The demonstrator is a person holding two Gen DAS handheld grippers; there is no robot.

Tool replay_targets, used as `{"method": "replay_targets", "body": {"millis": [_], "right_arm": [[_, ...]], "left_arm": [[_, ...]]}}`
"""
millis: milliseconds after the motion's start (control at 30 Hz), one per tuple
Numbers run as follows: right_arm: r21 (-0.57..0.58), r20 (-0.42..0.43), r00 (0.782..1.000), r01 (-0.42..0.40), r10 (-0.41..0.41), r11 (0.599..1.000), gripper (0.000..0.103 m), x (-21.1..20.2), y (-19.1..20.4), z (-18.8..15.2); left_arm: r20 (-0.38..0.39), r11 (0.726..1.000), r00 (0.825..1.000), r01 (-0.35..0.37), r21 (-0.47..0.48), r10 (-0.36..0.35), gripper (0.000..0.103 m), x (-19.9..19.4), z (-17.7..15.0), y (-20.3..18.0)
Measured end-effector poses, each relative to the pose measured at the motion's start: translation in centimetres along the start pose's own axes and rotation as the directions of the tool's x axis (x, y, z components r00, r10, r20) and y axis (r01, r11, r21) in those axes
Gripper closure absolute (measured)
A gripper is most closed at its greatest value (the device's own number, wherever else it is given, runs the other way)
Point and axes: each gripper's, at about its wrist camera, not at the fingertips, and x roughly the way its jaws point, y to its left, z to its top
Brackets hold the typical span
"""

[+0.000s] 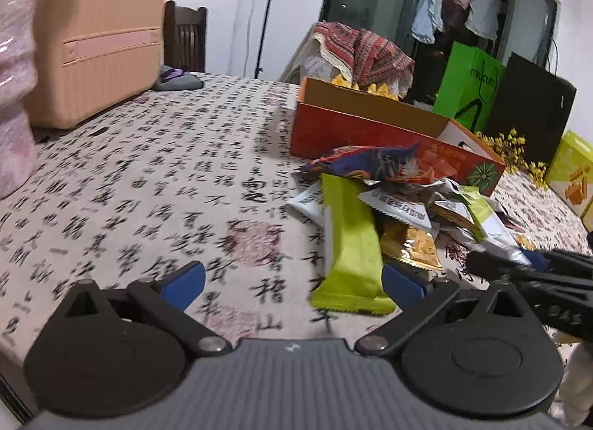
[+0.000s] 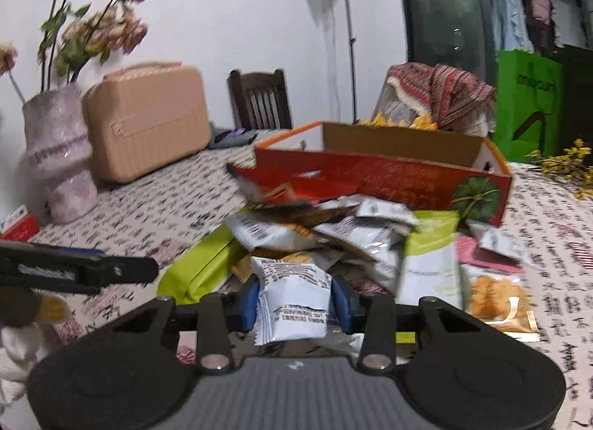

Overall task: Organize snacks
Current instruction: 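Grasp a white sachet with the right gripper while the left grasps a green bar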

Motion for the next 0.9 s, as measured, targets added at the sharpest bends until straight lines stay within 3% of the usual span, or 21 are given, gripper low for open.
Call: {"method": "replay_targets", "body": {"millis": [367, 433, 500, 633, 733, 900], "right_arm": [[0.075, 0.084, 0.991, 0.099, -0.105, 0.992, 0.063, -3.4, -3.8, 0.0], [0.089, 0.082, 0.990, 0.105, -0.113, 0.990, 0.063, -3.6, -4.4, -0.2], [0.096, 0.080, 0.990, 0.108, -0.115, 0.990, 0.063, -3.7, -4.8, -0.4], [0.106, 0.078, 0.991, 0.102, -0.111, 0.989, 0.063, -3.7, -5.1, -0.6], [0.111, 0.076, 0.991, 0.097, -0.106, 0.989, 0.063, -3.6, -5.3, -0.8], [0.116, 0.067, 0.993, 0.087, -0.095, 0.989, 0.063, -3.5, -5.4, -1.1]], "left_arm": [[-0.025, 0.997, 0.999, -0.042, 0.060, 0.043, 0.001, 5.1, 1.7, -3.4], [-0.023, 0.996, 0.998, -0.062, 0.062, 0.063, 0.008, 5.7, 2.1, -3.7], [-0.032, 0.996, 0.997, -0.067, 0.053, 0.069, 0.023, 6.4, 2.3, -3.7], [-0.043, 0.997, 0.998, -0.052, 0.048, 0.055, 0.040, 7.1, 2.5, -3.9], [-0.046, 0.998, 0.999, -0.019, 0.056, 0.021, 0.060, 6.8, 2.3, -4.1], [-0.026, 0.998, 1.000, -0.015, 0.060, 0.017, 0.063, 5.9, 1.7, -3.9]]}}
